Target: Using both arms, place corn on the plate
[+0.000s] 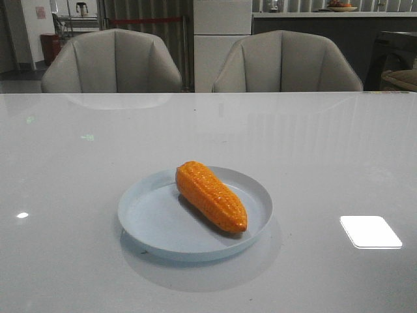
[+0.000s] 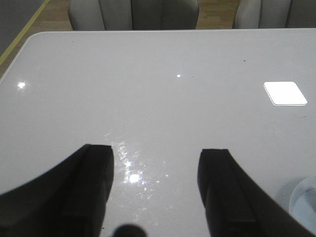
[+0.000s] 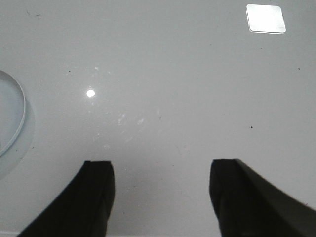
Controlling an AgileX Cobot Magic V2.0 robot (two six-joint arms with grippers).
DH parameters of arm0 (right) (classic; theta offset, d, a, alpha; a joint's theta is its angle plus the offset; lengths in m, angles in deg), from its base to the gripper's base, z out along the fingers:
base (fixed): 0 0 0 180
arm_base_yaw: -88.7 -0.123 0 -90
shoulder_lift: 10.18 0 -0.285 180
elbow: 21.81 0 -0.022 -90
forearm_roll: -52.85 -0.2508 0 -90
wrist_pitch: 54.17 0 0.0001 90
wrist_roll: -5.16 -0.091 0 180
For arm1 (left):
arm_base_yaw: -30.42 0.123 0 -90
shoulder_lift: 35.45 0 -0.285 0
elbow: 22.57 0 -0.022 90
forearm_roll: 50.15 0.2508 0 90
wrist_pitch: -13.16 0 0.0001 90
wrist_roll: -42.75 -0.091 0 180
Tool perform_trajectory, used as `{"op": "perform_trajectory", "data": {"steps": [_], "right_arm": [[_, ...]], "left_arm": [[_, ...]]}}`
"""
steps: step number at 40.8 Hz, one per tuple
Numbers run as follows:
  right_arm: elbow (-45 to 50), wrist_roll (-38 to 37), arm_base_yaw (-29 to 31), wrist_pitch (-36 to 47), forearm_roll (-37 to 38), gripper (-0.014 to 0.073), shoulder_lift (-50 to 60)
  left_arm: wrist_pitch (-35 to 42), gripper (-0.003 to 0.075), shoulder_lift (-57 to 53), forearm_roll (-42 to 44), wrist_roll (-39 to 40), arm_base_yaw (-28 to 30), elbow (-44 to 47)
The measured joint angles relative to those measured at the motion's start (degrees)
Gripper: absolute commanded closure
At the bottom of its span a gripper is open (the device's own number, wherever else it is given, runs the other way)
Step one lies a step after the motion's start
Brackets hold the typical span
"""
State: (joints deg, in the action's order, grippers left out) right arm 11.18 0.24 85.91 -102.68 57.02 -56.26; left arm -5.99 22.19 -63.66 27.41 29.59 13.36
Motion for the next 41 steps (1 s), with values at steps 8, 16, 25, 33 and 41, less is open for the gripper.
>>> {"op": "perform_trajectory", "data": {"steps": [8,16,25,33,41], "right_arm": [[0.0,0.0,0.0,0.0,0.0,0.0284,0.0],[0.0,-0.1,0.0,0.0,0.0,0.0538,0.0],[0.0,-0.1,0.0,0.1,0.0,0.0525,0.0],[0.0,-0.1,0.0,0.1,0.0,0.0525,0.0],[0.0,-0.1,0.0,0.1,0.0,0.0525,0.0]], "left_arm": [[0.0,0.0288,0.0,0.1,0.0,0.0,0.0],[0.0,0.0288,0.0,0.1,0.0,0.0,0.0],[0.0,0.0288,0.0,0.1,0.0,0.0,0.1],[0.0,0.0288,0.0,0.1,0.0,0.0,0.1],[0.0,0.0288,0.0,0.1,0.0,0.0,0.1]]}}
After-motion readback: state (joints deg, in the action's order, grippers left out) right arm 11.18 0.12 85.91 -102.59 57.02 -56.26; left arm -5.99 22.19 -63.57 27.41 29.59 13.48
